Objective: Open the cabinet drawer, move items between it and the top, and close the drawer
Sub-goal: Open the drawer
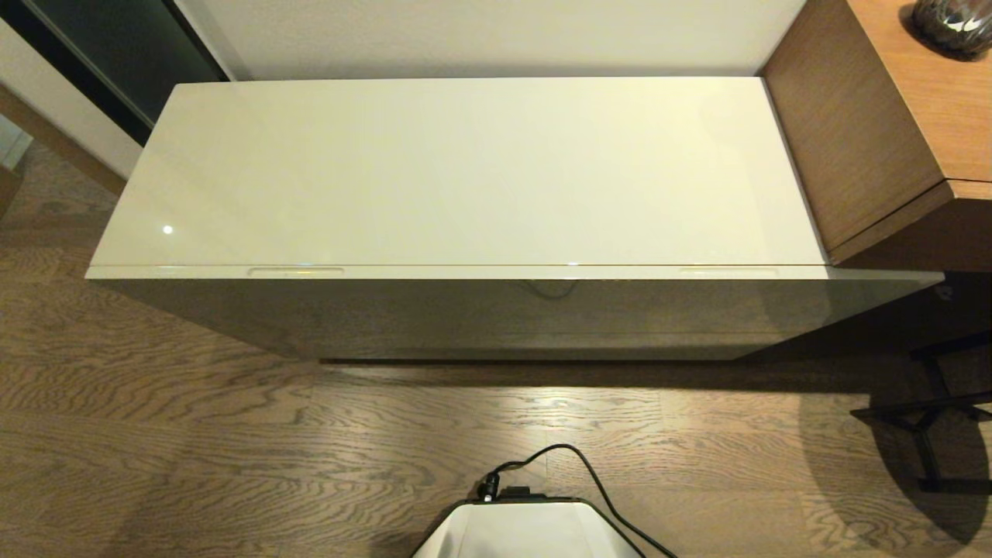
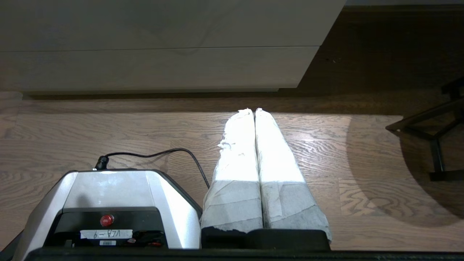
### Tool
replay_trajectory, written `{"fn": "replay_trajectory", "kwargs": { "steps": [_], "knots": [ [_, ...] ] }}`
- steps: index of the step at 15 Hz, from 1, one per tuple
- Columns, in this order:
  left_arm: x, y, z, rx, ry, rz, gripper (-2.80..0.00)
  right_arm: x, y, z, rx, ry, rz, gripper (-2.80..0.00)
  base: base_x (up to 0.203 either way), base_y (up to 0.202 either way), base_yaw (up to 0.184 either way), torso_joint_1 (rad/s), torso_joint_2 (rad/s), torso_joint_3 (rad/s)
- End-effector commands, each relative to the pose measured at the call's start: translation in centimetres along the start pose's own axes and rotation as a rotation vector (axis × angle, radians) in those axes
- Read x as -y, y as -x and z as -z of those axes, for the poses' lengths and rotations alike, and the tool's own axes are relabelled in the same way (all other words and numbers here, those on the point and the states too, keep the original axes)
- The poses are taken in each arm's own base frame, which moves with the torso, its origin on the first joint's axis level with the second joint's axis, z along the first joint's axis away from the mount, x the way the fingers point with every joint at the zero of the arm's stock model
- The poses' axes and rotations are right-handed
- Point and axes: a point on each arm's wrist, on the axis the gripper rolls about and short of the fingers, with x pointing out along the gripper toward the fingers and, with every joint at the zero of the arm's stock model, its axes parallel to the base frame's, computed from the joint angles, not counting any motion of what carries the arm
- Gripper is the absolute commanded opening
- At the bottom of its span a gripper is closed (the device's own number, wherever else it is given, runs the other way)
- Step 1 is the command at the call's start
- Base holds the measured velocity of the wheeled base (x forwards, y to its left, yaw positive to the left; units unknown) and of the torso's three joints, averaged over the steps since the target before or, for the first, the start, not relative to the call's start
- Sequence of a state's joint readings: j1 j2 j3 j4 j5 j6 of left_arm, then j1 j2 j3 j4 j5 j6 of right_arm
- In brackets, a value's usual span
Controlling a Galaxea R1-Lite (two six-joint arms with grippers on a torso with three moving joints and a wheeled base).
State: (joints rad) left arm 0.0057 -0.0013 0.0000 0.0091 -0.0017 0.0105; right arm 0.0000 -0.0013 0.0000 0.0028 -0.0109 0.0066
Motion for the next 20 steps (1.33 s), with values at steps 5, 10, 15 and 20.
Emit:
{"fn": "replay_trajectory", "kwargs": {
  "steps": [5,10,15,20],
  "knots": [
    [0.00,0.00,0.00,0.000,0.000,-0.001,-2.80,0.00,0.08,0.12,0.011,0.002,0.000,-2.80,0.000,0.000,0.000,0.000,0.00,0.000],
    [0.00,-0.01,0.00,-0.001,0.000,-0.001,-2.80,-0.01,0.08,0.09,0.014,0.013,-0.005,-2.80,0.000,0.000,0.000,0.000,0.00,0.000],
    [0.00,-0.01,0.00,-0.001,0.000,-0.001,-2.80,0.00,0.07,0.07,0.014,0.019,-0.001,-2.80,0.000,0.000,0.000,0.000,0.00,0.000],
    [0.00,0.00,0.00,0.000,0.000,-0.001,-2.80,0.00,0.11,-0.05,0.021,0.018,0.002,-2.80,0.000,0.000,0.000,0.000,0.00,0.000]
  ]
}}
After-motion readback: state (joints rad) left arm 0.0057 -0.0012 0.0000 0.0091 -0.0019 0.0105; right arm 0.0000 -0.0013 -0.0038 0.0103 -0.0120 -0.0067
